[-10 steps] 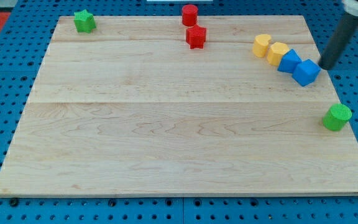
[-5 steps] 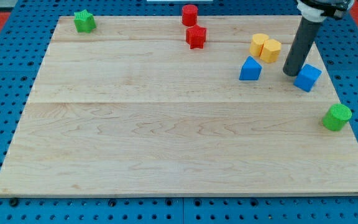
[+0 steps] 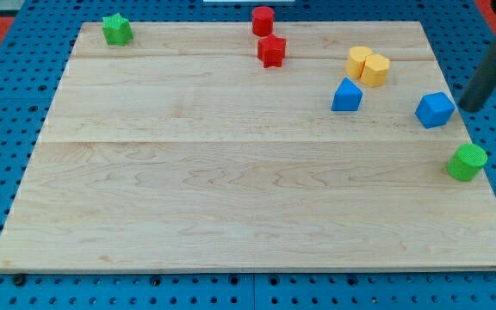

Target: Slide the blue cube closer to the yellow heart and yellow hexagon

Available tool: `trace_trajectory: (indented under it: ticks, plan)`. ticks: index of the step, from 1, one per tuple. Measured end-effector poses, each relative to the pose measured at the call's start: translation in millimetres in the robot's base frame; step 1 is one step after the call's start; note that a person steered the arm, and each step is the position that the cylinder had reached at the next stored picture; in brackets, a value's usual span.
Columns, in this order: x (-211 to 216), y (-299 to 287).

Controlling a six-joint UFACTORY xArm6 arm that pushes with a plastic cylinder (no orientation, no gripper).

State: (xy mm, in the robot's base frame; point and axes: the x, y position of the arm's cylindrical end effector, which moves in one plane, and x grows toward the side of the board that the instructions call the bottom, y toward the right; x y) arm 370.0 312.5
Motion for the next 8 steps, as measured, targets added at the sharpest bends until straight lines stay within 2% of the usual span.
trace_trajectory:
  ticks: [1, 2, 3, 5, 6, 8]
  plan:
    - [-22, 1]
    - [13, 32]
    - [34, 31]
    - [53, -29]
    - [42, -64]
    - [-28, -51]
